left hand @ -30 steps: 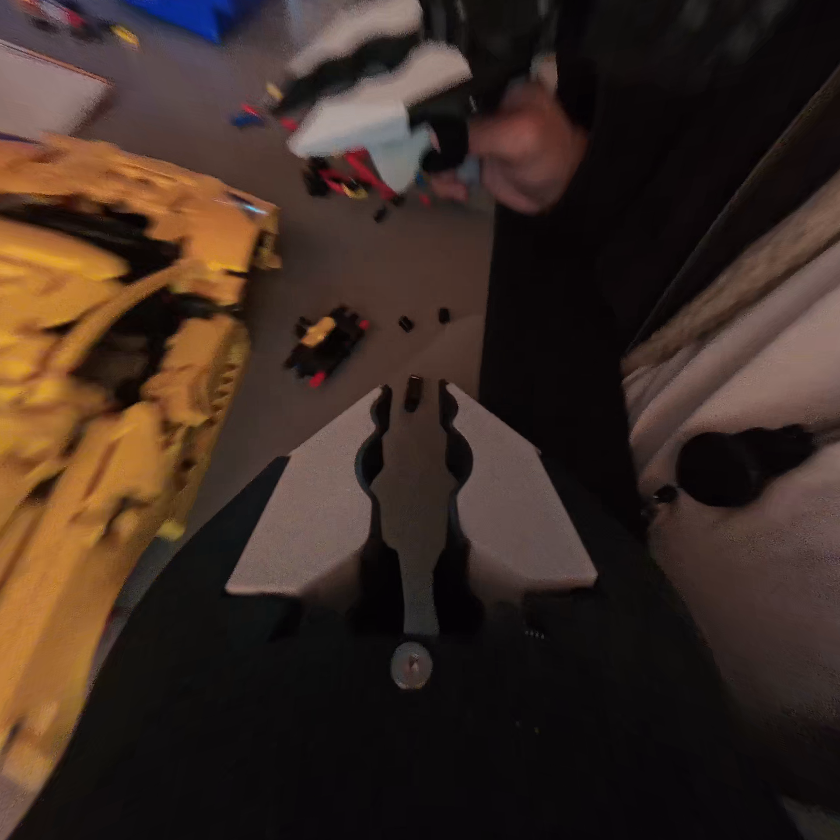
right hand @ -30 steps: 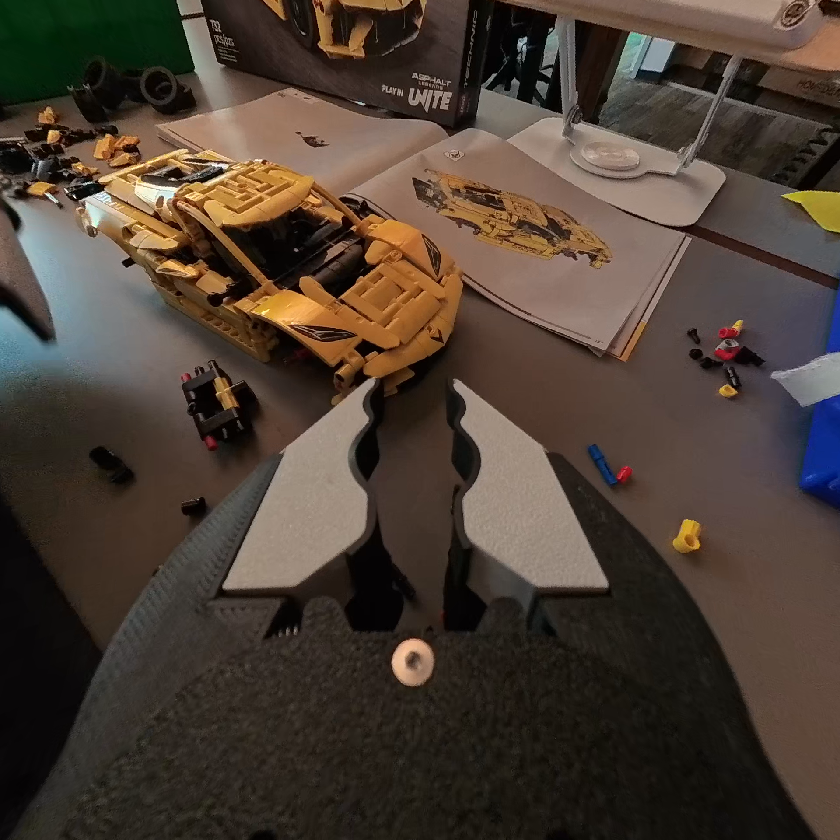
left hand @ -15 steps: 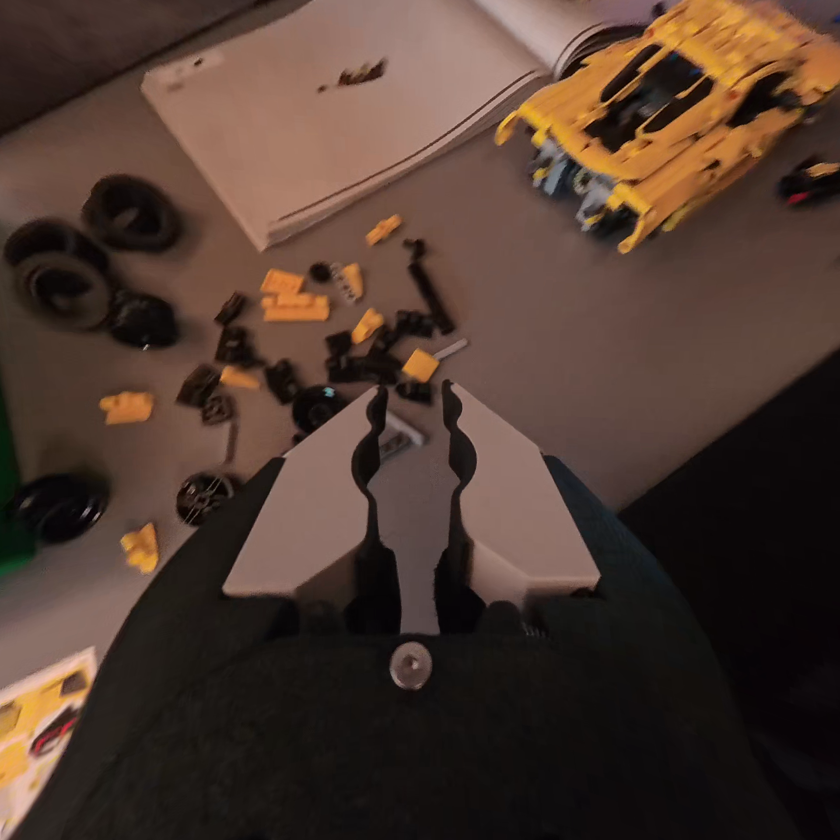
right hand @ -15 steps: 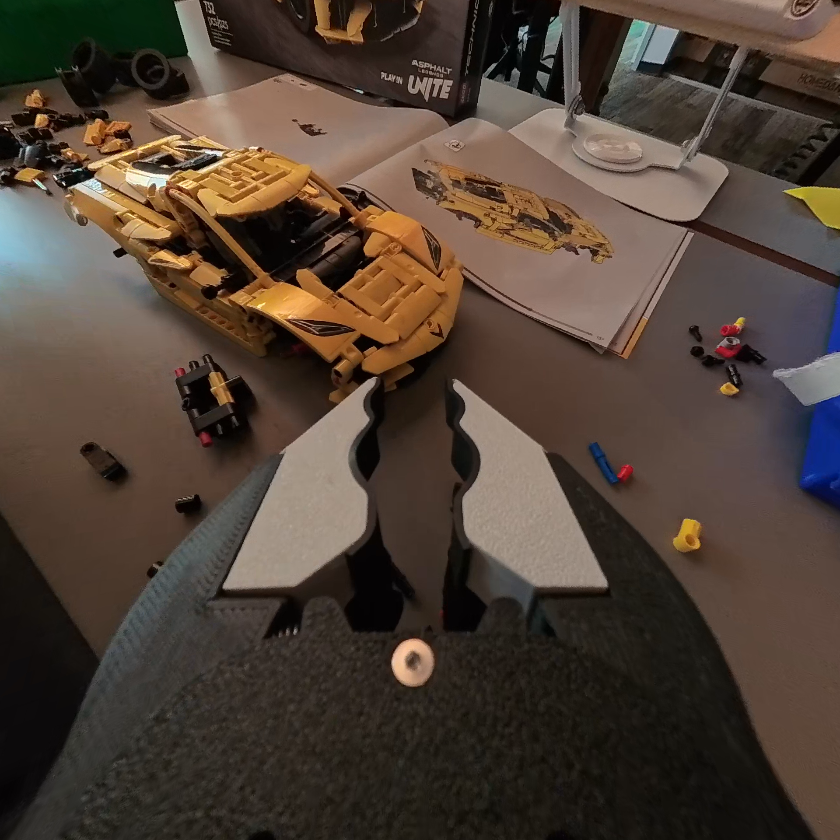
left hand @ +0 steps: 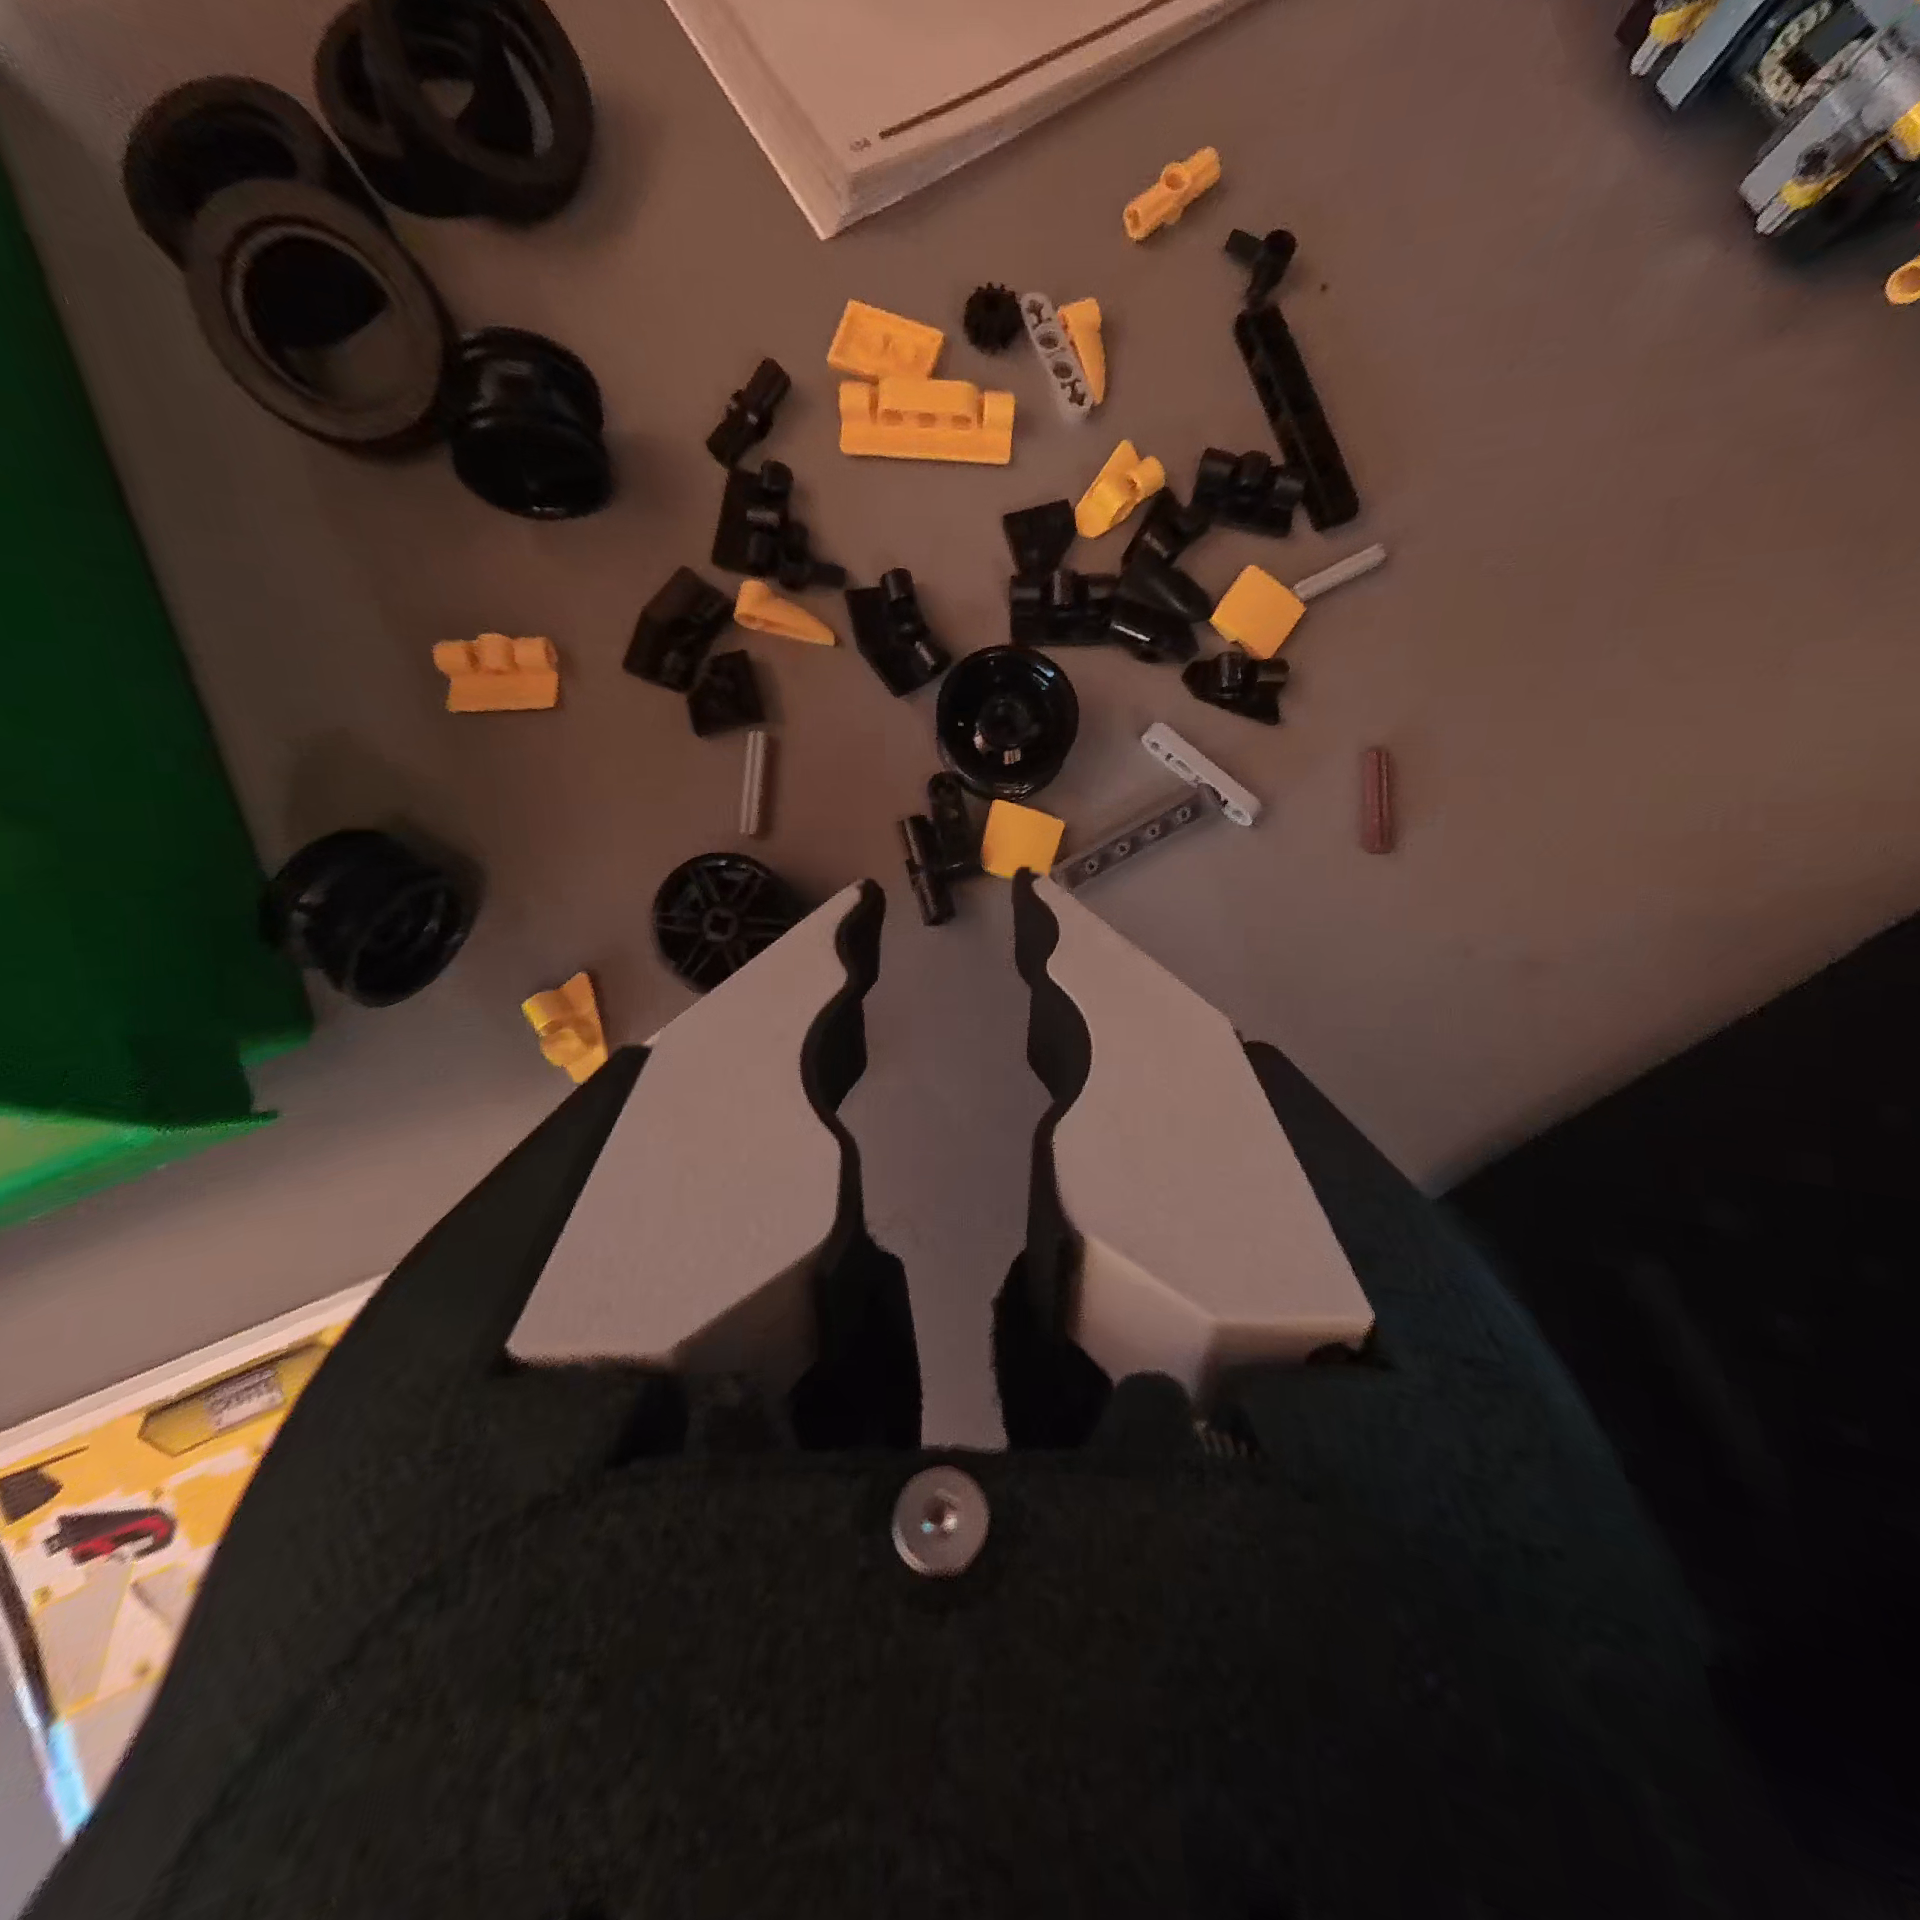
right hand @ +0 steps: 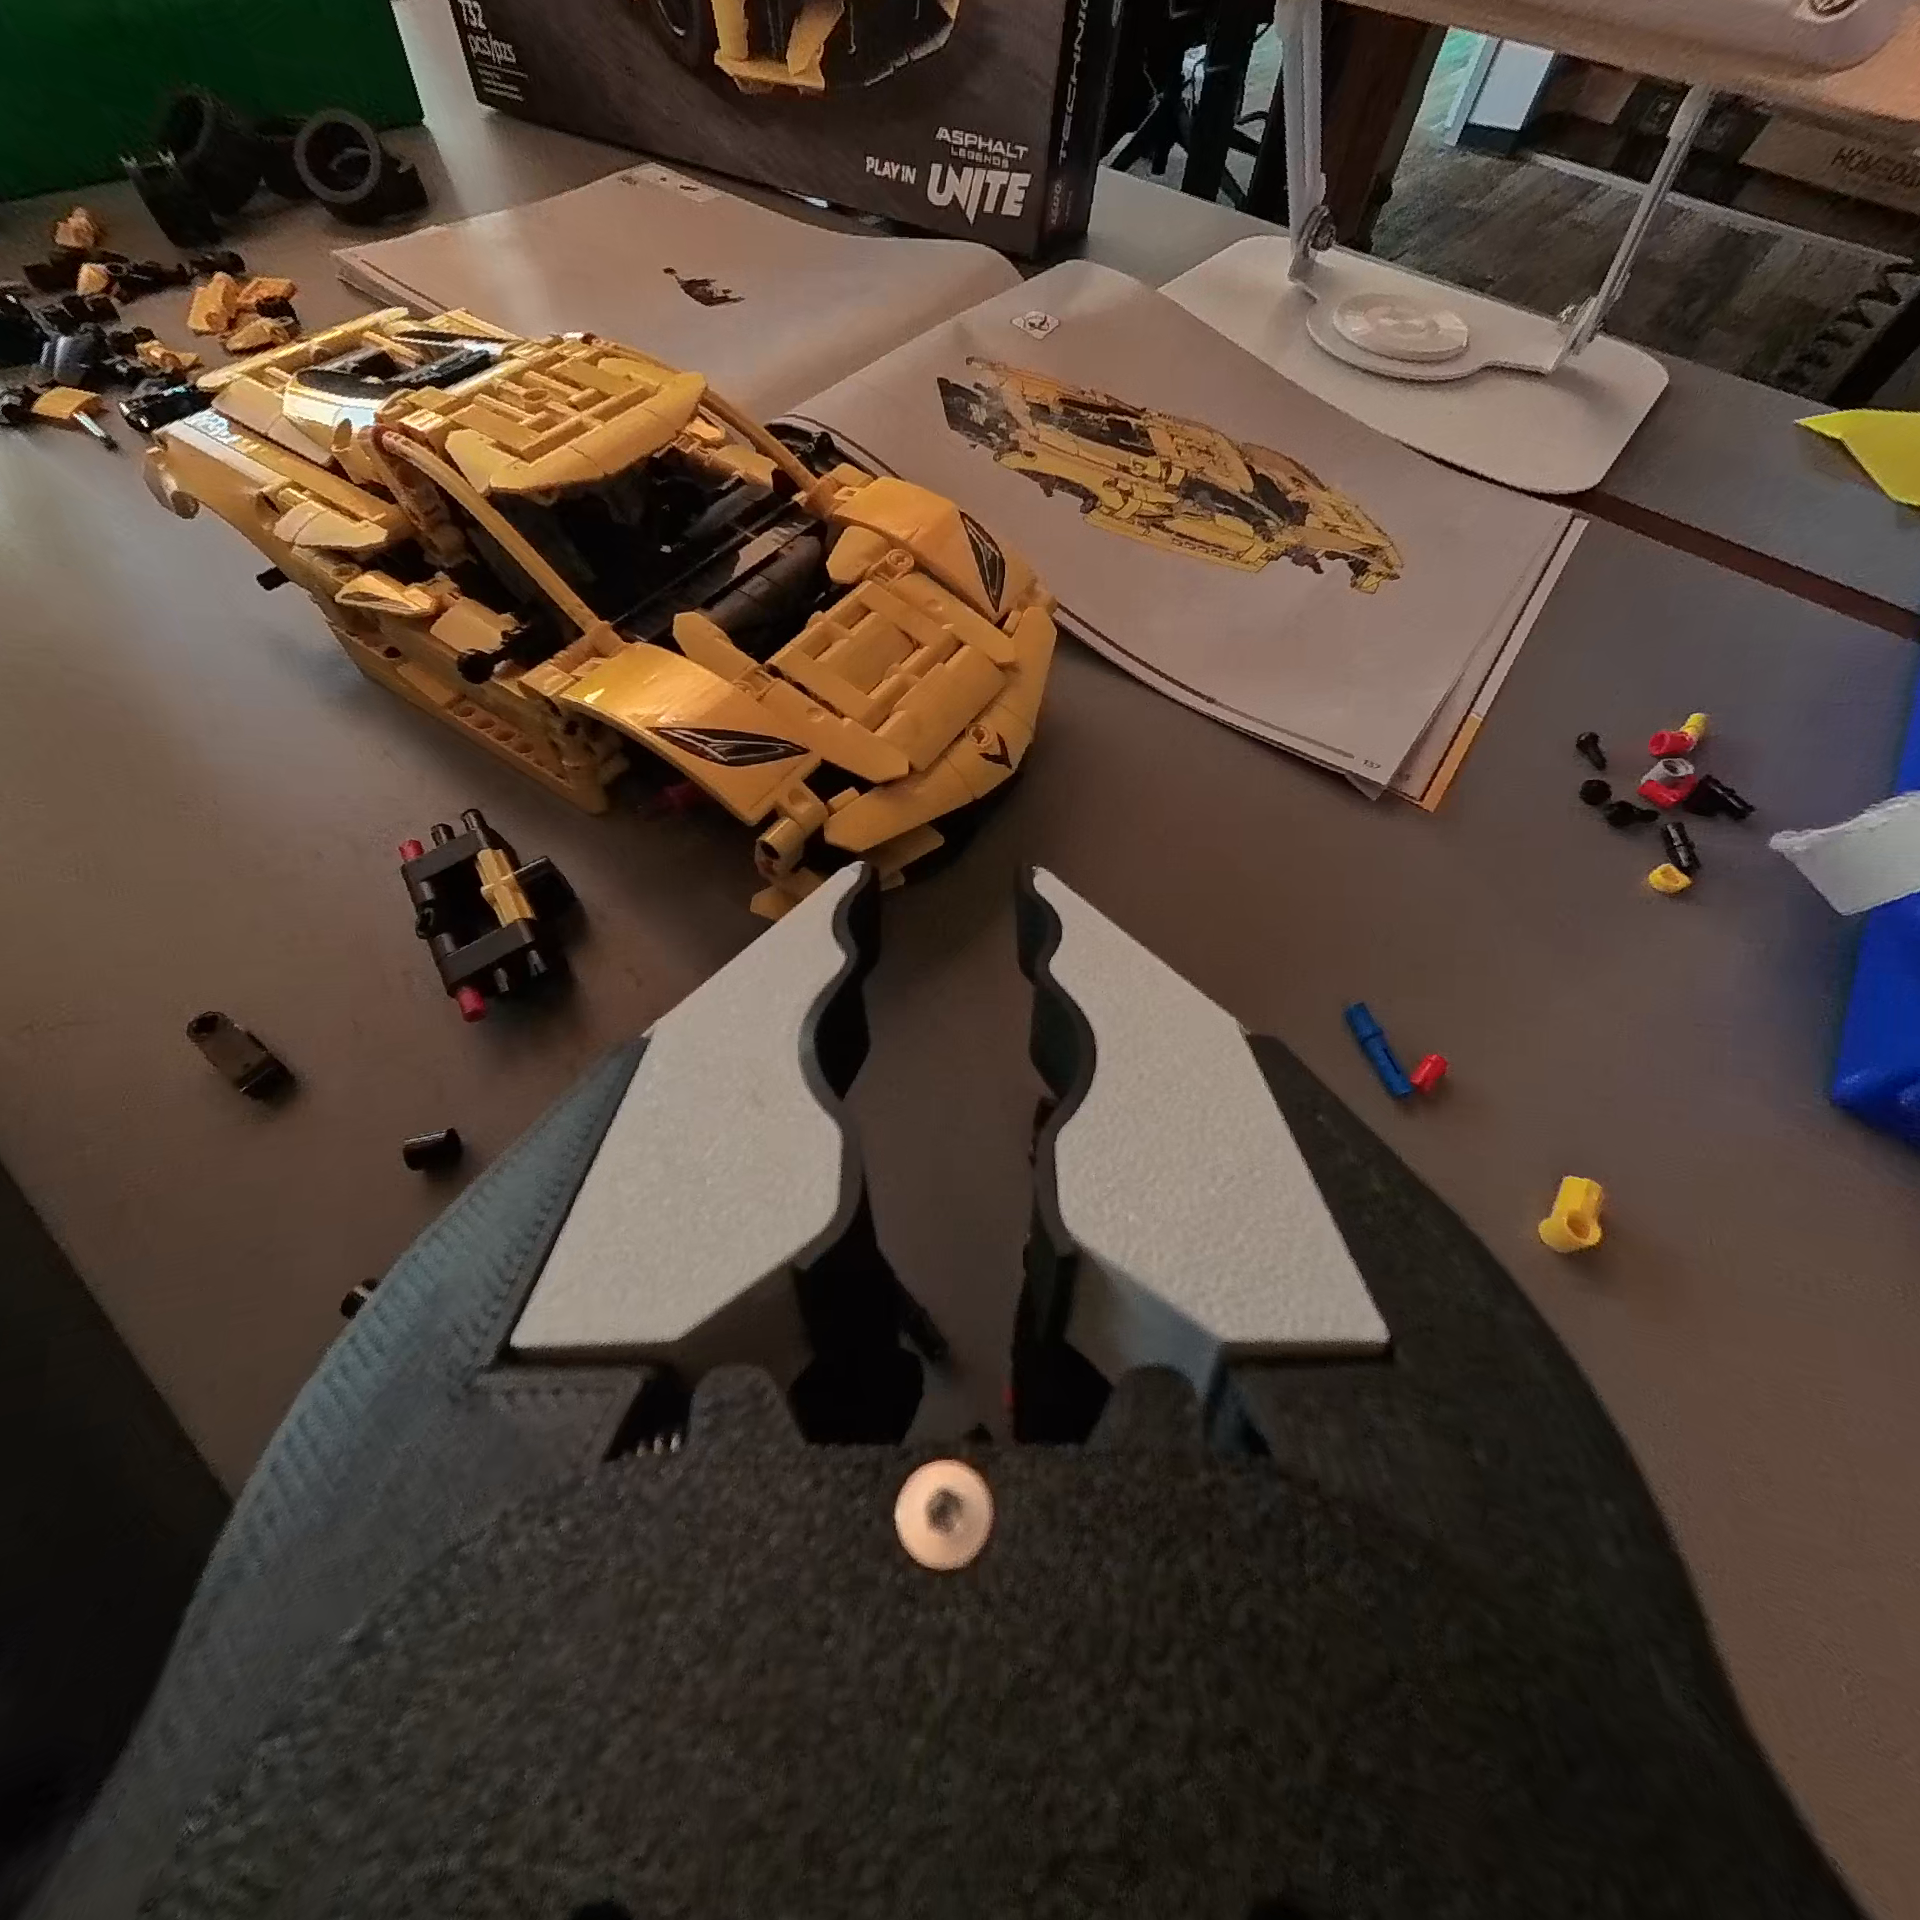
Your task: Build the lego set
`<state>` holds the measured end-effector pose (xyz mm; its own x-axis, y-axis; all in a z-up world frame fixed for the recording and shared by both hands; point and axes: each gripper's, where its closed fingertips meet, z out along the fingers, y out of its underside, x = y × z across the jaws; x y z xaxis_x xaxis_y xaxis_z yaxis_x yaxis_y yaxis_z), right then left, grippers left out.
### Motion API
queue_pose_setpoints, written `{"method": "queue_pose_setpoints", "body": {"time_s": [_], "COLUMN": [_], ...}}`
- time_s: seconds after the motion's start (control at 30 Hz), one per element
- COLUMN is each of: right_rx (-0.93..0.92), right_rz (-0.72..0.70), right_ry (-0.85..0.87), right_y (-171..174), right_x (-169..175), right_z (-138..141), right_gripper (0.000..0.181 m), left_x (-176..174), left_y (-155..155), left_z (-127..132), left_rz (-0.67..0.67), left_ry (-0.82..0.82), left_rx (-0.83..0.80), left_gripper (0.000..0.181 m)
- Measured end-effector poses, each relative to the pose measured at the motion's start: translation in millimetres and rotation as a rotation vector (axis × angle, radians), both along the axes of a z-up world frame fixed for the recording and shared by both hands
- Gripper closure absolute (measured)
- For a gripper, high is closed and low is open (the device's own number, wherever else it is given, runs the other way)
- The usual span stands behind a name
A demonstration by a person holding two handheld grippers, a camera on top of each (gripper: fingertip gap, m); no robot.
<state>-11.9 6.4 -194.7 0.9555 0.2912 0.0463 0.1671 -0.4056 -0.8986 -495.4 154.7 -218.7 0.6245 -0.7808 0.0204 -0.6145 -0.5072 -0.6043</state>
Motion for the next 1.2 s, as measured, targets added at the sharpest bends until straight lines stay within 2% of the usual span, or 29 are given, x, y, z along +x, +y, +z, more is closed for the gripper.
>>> {"method": "queue_pose_setpoints", "body": {"time_s": [0.37, 0.6, 1.2], "right_rx": [-0.011, -0.02, -0.028], "right_rz": [-0.002, -0.002, 0.011], "right_ry": [0.002, -0.008, -0.01], "right_y": [1, 0, 0], "right_x": [1, 1, -2], "right_z": [-2, -4, -6], "right_gripper": [0.157, 0.157, 0.157], "left_x": [13, 21, 2], "left_y": [6, 8, 10], "left_z": [-11, -20, -20], "left_rz": [-0.058, -0.125, -0.068], "left_ry": [0.029, 0.103, 0.138], "left_rx": [0.003, 0.014, 0.001], "left_gripper": [0.157, 0.16, 0.168]}}
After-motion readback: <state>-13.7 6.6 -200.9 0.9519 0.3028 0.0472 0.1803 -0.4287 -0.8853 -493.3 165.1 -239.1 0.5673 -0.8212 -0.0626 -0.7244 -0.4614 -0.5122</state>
